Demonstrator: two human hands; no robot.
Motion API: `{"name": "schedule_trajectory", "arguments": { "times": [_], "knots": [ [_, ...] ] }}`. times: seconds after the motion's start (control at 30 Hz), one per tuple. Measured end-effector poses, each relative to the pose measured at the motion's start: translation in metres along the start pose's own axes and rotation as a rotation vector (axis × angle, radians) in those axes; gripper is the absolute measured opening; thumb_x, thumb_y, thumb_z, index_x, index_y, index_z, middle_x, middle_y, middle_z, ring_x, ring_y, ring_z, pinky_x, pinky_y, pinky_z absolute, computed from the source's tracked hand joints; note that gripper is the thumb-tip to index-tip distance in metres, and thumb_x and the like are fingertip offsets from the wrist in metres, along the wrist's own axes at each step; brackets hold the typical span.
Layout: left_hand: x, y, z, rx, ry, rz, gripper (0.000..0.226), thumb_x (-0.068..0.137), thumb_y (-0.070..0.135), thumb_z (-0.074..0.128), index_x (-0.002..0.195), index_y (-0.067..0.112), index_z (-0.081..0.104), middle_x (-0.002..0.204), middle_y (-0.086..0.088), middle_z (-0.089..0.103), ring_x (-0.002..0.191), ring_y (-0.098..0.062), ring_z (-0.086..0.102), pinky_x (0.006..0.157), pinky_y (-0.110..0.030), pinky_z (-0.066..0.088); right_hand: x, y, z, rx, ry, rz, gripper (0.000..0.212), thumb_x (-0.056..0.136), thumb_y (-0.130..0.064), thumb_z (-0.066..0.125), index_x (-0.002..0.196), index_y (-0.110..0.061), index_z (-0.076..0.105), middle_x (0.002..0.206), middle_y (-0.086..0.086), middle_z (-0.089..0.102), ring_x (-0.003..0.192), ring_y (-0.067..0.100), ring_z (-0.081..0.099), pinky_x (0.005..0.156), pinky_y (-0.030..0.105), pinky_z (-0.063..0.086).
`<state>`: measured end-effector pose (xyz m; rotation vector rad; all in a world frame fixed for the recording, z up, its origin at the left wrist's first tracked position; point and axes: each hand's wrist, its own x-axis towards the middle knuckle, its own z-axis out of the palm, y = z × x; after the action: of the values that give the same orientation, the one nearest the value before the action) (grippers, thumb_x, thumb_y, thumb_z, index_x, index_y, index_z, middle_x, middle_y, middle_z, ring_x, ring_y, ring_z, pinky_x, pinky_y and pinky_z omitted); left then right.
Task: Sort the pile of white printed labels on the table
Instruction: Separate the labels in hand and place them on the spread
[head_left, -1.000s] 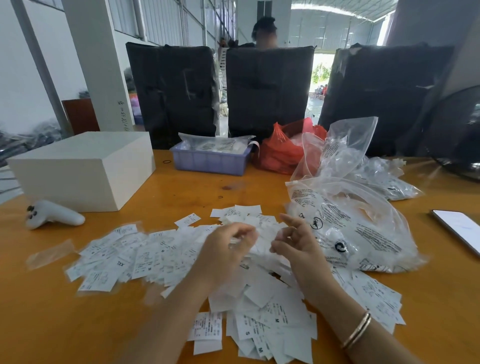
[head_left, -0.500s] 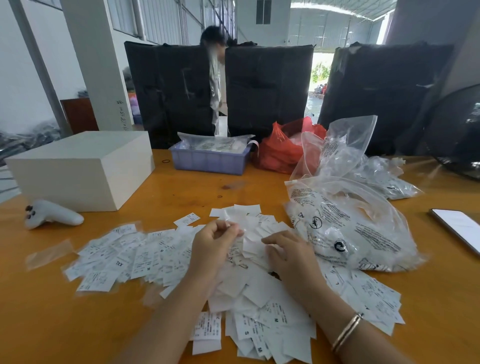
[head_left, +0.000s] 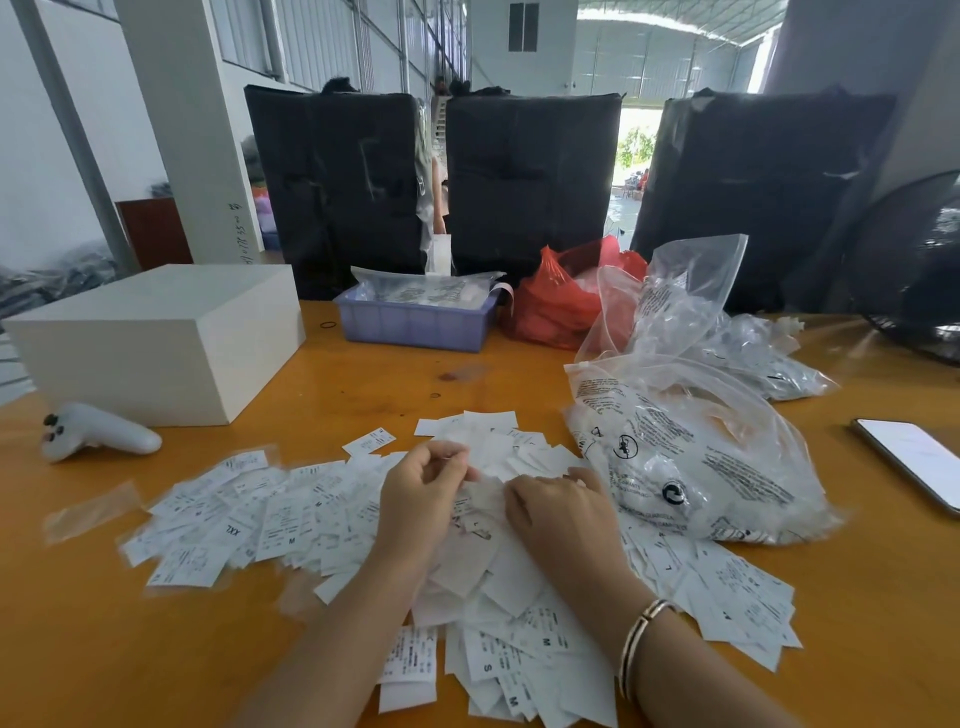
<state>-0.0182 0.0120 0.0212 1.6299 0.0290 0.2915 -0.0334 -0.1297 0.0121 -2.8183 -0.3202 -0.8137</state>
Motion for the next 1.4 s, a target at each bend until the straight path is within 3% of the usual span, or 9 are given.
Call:
{"name": "schedule_trajectory", "arguments": {
  "times": [0.1, 0.17, 0.23, 0.33, 0.43, 0.67, 1.0, 1.13, 1.4],
  "knots": [
    [-0.001, 0.0, 0.0, 0.022, -0.017, 0.012, 0.013, 0.093, 0.017, 0.059, 0.091, 0.028, 0.067, 0.074, 0.014, 0.072, 0.073, 0.0, 0.066, 0.068, -0.019, 0.05, -0.001, 0.002, -0.002, 0.104, 0.015, 0.044, 0.026, 0.094, -0.028, 0.05, 0.078, -0.018, 0.068, 0.074, -0.004, 0.07, 0.071, 0.016, 0.062, 0.097, 0.034, 0.035],
    [-0.001, 0.001, 0.0, 0.027, -0.021, 0.02, 0.014, 0.093, 0.018, 0.06, 0.089, 0.029, 0.068, 0.075, 0.015, 0.072, 0.073, 0.0, 0.066, 0.067, -0.018, 0.052, -0.001, 0.001, -0.005, 0.309, 0.056, 0.104, 0.019, 0.092, -0.027, 0.056, 0.08, -0.02, 0.069, 0.077, -0.008, 0.068, 0.074, 0.009, 0.056, 0.083, 0.026, 0.036],
    [-0.001, 0.002, 0.0, 0.01, -0.017, 0.013, 0.012, 0.092, 0.021, 0.061, 0.086, 0.029, 0.068, 0.075, 0.015, 0.072, 0.072, 0.0, 0.066, 0.068, -0.019, 0.051, 0.0, 0.002, -0.008, 0.62, 0.053, 0.275, 0.018, 0.092, -0.025, 0.057, 0.076, -0.02, 0.064, 0.071, -0.009, 0.063, 0.065, 0.003, 0.051, 0.067, 0.016, 0.038],
    [-0.002, 0.002, 0.0, -0.011, -0.01, -0.008, 0.015, 0.09, 0.03, 0.062, 0.078, 0.026, 0.069, 0.076, 0.007, 0.071, 0.071, -0.01, 0.059, 0.067, -0.024, 0.048, -0.001, 0.005, -0.016, 1.176, 0.063, 0.626, 0.021, 0.095, -0.022, 0.051, 0.077, -0.017, 0.059, 0.063, 0.003, 0.057, 0.053, 0.011, 0.051, 0.049, 0.02, 0.04],
    [-0.002, 0.003, 0.002, -0.016, -0.035, -0.012, 0.015, 0.09, 0.031, 0.062, 0.078, 0.024, 0.069, 0.083, -0.003, 0.07, 0.074, -0.014, 0.059, 0.07, -0.025, 0.048, -0.003, 0.008, -0.021, 1.438, 0.034, 0.744, 0.018, 0.097, -0.015, 0.046, 0.082, -0.016, 0.056, 0.066, 0.002, 0.065, 0.044, 0.012, 0.053, 0.043, 0.02, 0.043],
    [-0.002, 0.003, 0.005, -0.178, -0.091, -0.07, 0.006, 0.086, 0.013, 0.069, 0.089, 0.019, 0.068, 0.078, 0.009, 0.073, 0.074, -0.005, 0.069, 0.063, -0.014, 0.053, -0.005, 0.01, -0.021, 1.502, 0.068, 0.649, 0.019, 0.09, 0.0, 0.055, 0.101, -0.015, 0.058, 0.076, 0.001, 0.068, 0.052, 0.009, 0.051, 0.049, 0.018, 0.041],
    [-0.008, -0.001, 0.004, 0.276, -0.25, 0.297, 0.02, 0.084, 0.021, 0.072, 0.089, 0.038, 0.061, 0.068, 0.014, 0.062, 0.062, 0.003, 0.056, 0.058, -0.01, 0.046, -0.005, 0.013, -0.022, 1.657, 0.207, 0.656, 0.011, 0.084, -0.009, 0.064, 0.088, -0.019, 0.067, 0.083, -0.001, 0.072, 0.084, 0.02, 0.069, 0.074, 0.026, 0.053],
    [-0.011, -0.001, 0.005, 0.311, -0.252, 0.355, 0.01, 0.087, 0.024, 0.068, 0.095, 0.029, 0.067, 0.064, 0.013, 0.057, 0.057, 0.002, 0.051, 0.055, -0.01, 0.042, -0.005, 0.014, -0.019, 1.682, 0.168, 0.657, 0.009, 0.082, -0.009, 0.065, 0.086, -0.017, 0.068, 0.093, 0.006, 0.073, 0.096, 0.024, 0.066, 0.08, 0.029, 0.048],
    [-0.01, 0.002, 0.007, 0.283, -0.183, 0.387, 0.014, 0.089, 0.026, 0.065, 0.098, 0.019, 0.074, 0.085, 0.013, 0.072, 0.078, 0.003, 0.065, 0.066, -0.01, 0.048, -0.005, 0.009, -0.018, 1.578, 0.123, 0.696, 0.024, 0.056, -0.048, 0.074, 0.067, -0.027, 0.074, 0.078, 0.0, 0.073, 0.068, 0.008, 0.065, 0.063, 0.02, 0.051]
  ]
}}
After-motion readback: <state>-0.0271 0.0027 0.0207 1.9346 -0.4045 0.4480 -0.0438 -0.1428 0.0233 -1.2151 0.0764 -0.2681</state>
